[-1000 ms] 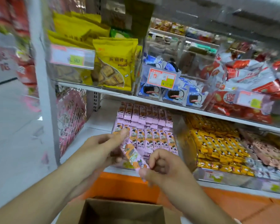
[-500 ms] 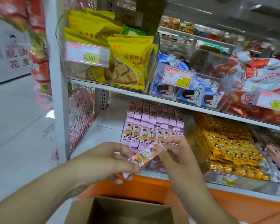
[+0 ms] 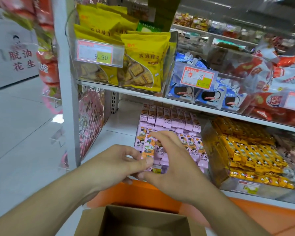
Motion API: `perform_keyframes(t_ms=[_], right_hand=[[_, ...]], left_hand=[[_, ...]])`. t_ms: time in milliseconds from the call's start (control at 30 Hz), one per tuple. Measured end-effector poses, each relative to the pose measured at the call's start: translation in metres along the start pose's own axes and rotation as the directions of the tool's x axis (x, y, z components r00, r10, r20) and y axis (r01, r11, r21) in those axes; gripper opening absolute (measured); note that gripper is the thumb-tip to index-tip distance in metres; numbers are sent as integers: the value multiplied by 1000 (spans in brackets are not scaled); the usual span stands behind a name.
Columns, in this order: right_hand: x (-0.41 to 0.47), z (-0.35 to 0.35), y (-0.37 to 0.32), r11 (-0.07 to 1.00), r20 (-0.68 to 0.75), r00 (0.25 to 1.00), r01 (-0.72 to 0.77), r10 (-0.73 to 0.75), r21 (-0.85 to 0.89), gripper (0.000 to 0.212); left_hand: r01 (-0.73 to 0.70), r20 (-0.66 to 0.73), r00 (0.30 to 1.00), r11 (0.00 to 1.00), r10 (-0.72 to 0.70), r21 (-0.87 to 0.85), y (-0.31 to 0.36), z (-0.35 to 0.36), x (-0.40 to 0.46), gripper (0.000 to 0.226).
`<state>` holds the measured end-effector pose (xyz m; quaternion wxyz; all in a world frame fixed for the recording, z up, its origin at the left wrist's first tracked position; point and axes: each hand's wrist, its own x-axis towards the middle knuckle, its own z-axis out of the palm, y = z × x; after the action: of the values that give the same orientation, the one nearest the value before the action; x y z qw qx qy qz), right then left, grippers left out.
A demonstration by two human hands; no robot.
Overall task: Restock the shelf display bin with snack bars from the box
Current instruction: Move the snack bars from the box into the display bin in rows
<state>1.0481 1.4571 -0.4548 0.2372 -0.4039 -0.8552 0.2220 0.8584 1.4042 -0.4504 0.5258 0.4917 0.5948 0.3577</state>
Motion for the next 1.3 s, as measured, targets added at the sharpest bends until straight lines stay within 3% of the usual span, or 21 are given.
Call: perform_keyframes(t_ms=[67,133,200,300,367,467,633,800,933,1067,1300], right_hand=[[11,0,2,1000,-36,999,-16,17,8,88],[28,0,5,999,-51,998,-31,30,-12,88],[49,0,9,998,-30,998,-47,46,-52,92],[76,4,18,992,43,996,-78,83,-98,84],[81,11,24,987,73,994,-76,87,-143,75],[76,21,32,985,42,998,-42,49,-168,76],[58,12,37,986,62,997,-31,41,-166,92],[18,-30,52,959,80,986,-122,146,-254,88],[-22,-48,79,914,69,969,-200,238,-353,103],[-36,-39,104,864,145,951,-177,274,-471,119],[-28,-30,117,830,99,968,-143,231,-539,115]], left_hand=[[-2,-28,1000,1000,2,-10,1,-5,2,43],[-6,-139,990,1000,6,-2,2,-10,6,39],[-7,-275,961,1000,7,1,2,-15,11,34],[-24,-364,931,999,31,24,-1,-23,19,27],[-27,-383,922,996,58,84,-5,-25,23,22],[-36,-398,903,952,161,304,-10,-22,29,19],[-129,-330,857,785,396,606,-14,-13,33,34],[-272,-157,816,609,556,745,-10,-2,32,51],[-319,-6,819,464,574,826,-18,11,36,62],[-297,53,831,362,554,884,-32,20,41,67],[-242,76,851,259,520,935,-42,22,44,68]])
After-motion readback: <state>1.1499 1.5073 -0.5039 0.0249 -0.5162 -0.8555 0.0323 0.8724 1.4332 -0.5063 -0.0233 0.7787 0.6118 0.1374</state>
